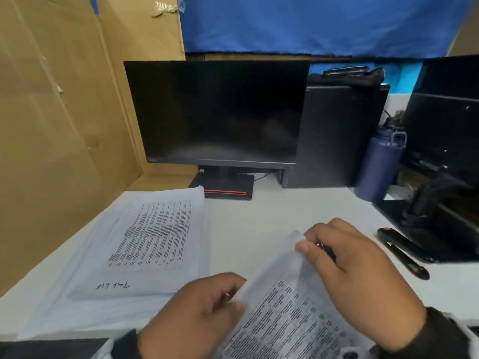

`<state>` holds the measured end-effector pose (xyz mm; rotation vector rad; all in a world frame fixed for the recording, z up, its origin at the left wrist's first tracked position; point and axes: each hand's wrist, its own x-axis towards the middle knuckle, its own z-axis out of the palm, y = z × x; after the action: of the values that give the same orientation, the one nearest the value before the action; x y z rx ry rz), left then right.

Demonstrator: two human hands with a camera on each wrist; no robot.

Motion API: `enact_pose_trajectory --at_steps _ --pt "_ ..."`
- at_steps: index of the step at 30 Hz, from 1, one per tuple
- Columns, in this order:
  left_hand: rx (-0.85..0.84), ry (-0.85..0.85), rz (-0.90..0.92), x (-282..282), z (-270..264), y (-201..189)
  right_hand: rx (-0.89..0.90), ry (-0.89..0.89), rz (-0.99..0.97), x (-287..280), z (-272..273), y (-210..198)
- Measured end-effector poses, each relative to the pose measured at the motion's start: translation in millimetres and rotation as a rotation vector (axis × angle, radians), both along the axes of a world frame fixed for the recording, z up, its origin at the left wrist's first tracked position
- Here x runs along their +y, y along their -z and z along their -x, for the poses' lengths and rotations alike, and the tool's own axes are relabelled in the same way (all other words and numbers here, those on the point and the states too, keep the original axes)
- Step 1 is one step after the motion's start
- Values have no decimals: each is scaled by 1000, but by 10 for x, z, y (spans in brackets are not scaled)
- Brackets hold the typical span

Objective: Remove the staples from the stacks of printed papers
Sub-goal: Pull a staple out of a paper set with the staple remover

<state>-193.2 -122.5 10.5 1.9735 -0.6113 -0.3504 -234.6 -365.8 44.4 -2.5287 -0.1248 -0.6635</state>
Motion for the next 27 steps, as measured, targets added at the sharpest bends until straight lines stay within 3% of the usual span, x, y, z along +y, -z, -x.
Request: enact_pose_trajectory --at_steps 5,8,11,15,18,20,22,25,27 --pt "33 34 269 -107 60 -51 74 -178 17 188 109 -16" --pt "-13 -62 328 -180 65 -54 72 -200 11 330 162 65" --pt "89 -169 404 -200 1 51 127 -185 -56 378 165 98" --pt "212 -347 506 -155 -124 147 164 -242 -359 400 129 148" --pt "370 -485 681 -19 -348 90 76 -175 -768 297 -2 97" --pt "449 -532 748 77 -588 92 49 -137 -929 123 -132 -20" --pt "460 -584 736 33 -819 152 76 -169 -847 -57 -254 -135" --pt "475 -624 618 -308 -1043 395 183 -193 -513 -124 -492 -173" --pt "582 -582 597 -612 -1112 613 268 -193 -382 -92 -710 -56"
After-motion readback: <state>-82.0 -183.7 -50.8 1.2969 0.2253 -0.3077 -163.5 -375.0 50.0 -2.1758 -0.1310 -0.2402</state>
